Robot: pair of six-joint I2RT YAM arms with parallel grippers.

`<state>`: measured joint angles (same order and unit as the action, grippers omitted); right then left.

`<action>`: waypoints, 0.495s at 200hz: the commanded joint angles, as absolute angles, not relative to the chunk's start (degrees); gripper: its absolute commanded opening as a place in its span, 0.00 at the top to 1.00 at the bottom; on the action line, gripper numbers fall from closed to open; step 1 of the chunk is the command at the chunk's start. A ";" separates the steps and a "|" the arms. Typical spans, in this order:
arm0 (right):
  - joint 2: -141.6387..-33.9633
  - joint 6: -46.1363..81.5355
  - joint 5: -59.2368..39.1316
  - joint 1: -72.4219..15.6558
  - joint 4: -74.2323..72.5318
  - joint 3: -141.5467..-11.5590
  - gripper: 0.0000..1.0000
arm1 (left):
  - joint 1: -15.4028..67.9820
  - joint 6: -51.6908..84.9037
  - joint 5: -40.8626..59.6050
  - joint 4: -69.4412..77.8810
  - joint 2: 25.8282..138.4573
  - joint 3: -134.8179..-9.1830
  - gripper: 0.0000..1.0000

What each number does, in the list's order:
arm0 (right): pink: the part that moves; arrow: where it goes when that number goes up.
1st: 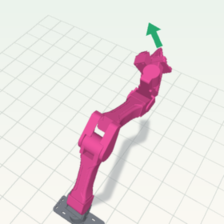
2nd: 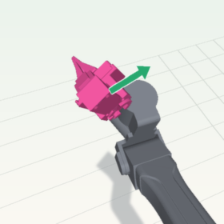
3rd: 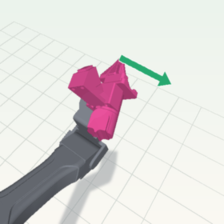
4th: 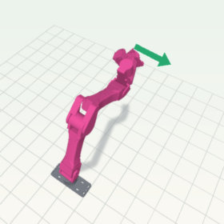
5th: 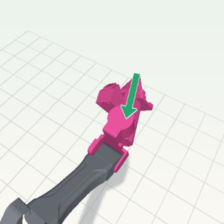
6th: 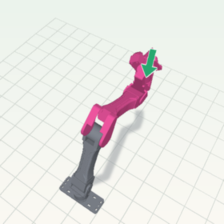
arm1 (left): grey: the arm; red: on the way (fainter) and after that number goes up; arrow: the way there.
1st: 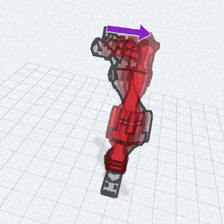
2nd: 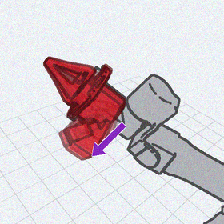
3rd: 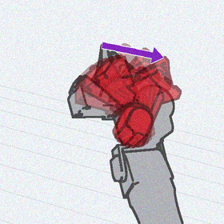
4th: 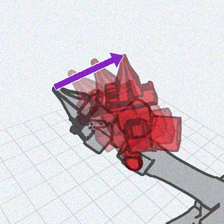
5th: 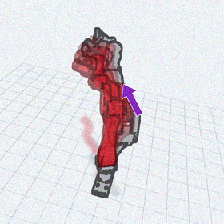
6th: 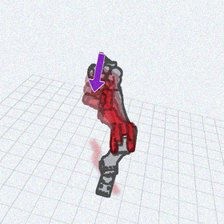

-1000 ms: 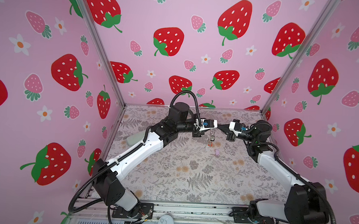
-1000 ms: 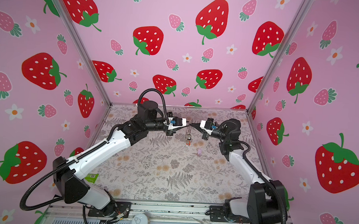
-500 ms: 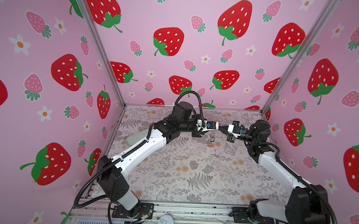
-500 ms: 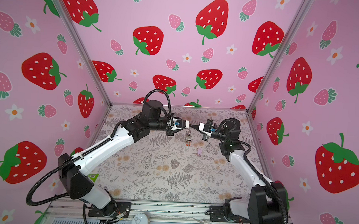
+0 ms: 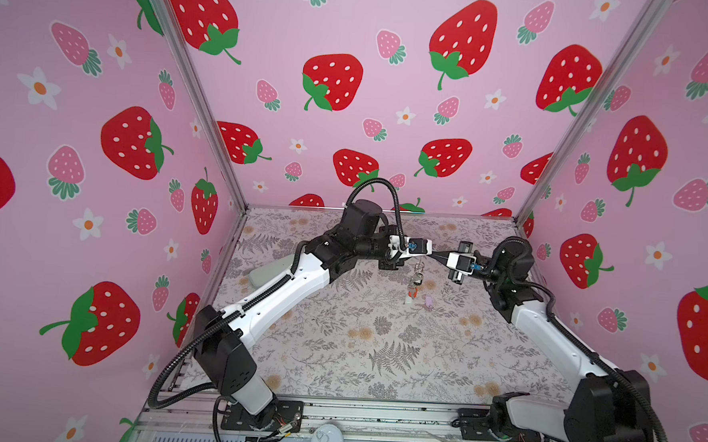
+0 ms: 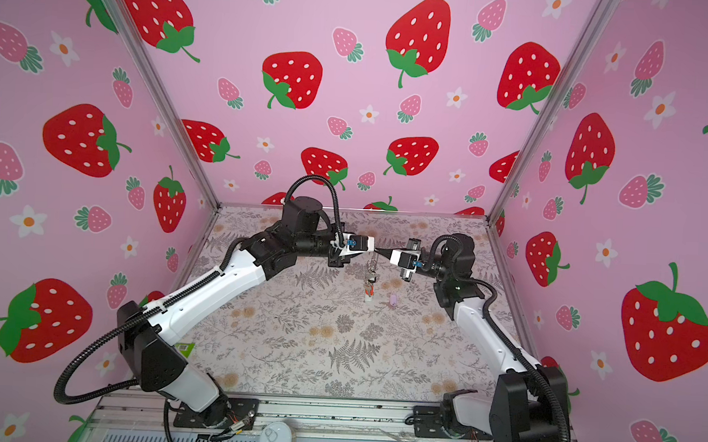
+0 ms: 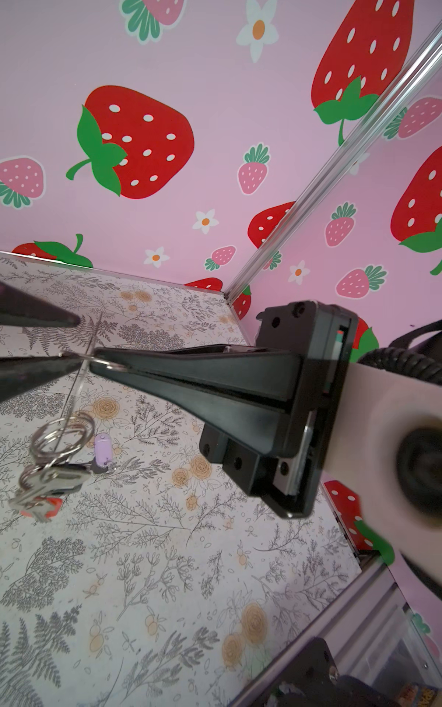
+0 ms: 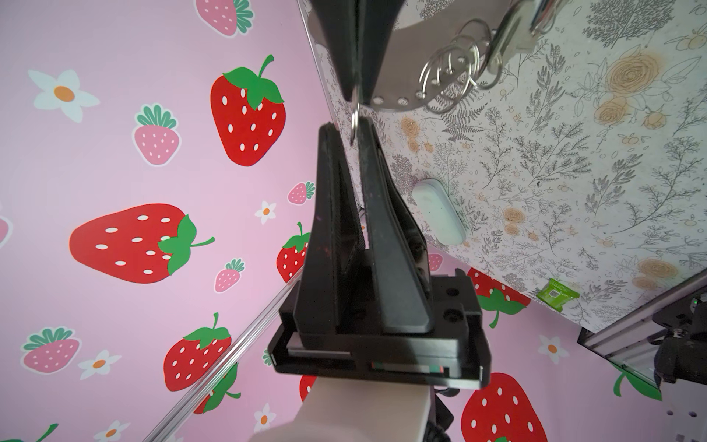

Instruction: Put the keys on the keyring

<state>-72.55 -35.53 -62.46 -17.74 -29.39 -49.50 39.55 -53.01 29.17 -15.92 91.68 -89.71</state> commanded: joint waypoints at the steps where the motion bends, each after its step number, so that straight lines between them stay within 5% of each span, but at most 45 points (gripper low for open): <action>1: -70.88 -38.83 -63.28 -17.79 -29.00 -50.60 0.98 | 39.77 -54.32 30.71 -16.87 92.63 -92.89 0.83; 51: -70.51 -39.05 -63.08 -17.75 -29.18 -50.63 0.97 | 40.08 -55.20 30.49 -17.95 93.82 -93.79 0.84; 99: -70.57 -37.81 -62.86 -17.76 -29.33 -50.54 0.94 | 40.31 -56.36 30.30 -17.94 93.72 -93.91 1.00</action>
